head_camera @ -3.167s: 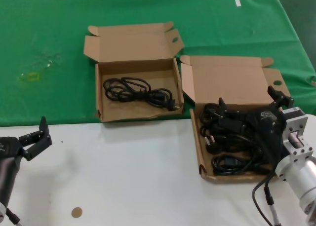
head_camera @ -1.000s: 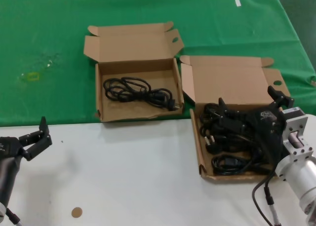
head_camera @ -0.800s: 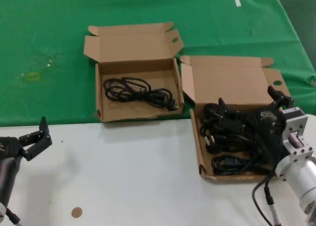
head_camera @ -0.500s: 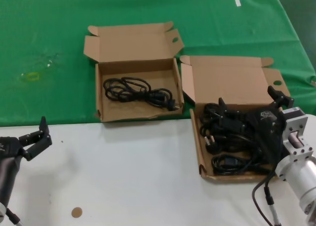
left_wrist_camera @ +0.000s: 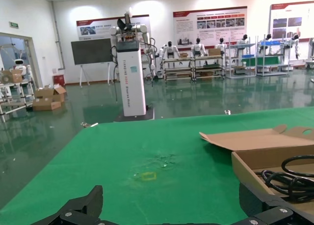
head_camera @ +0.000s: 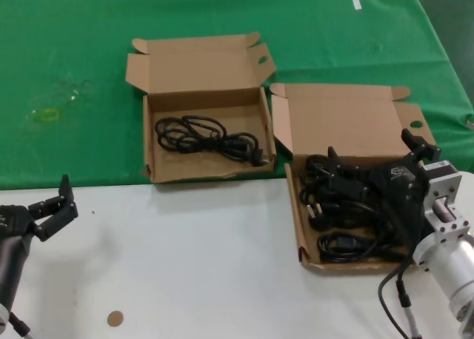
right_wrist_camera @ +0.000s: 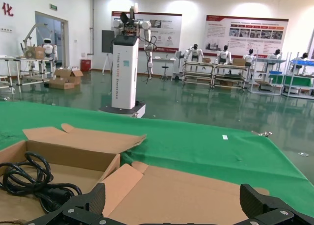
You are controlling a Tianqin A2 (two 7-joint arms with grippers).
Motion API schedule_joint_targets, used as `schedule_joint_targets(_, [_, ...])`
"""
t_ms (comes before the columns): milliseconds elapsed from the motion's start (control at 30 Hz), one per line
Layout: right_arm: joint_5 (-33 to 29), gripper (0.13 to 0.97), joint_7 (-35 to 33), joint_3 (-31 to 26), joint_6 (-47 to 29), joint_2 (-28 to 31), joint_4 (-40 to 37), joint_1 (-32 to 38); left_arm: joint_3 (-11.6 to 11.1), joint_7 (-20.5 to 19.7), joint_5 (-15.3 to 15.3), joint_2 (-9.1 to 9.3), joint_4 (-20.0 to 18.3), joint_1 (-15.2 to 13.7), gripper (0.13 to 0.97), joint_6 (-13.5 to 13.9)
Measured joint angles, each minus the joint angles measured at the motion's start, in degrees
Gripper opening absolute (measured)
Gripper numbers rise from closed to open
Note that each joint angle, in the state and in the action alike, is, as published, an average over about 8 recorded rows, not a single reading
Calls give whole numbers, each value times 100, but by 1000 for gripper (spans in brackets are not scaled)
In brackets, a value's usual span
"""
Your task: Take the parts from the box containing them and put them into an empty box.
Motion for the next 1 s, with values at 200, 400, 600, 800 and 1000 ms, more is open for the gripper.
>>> schedule_joint_targets(200, [0, 966, 0, 0, 0, 0, 0, 0, 0, 0, 0, 0, 0, 0, 966, 0])
schedule_joint_targets(400, [0, 966, 0, 0, 0, 0, 0, 0, 0, 0, 0, 0, 0, 0, 966, 0])
schedule_joint_targets(600, [0, 966, 0, 0, 0, 0, 0, 0, 0, 0, 0, 0, 0, 0, 966, 0])
schedule_joint_targets(800, [0, 966, 0, 0, 0, 0, 0, 0, 0, 0, 0, 0, 0, 0, 966, 0])
schedule_joint_targets(1000, [0, 966, 0, 0, 0, 0, 0, 0, 0, 0, 0, 0, 0, 0, 966, 0])
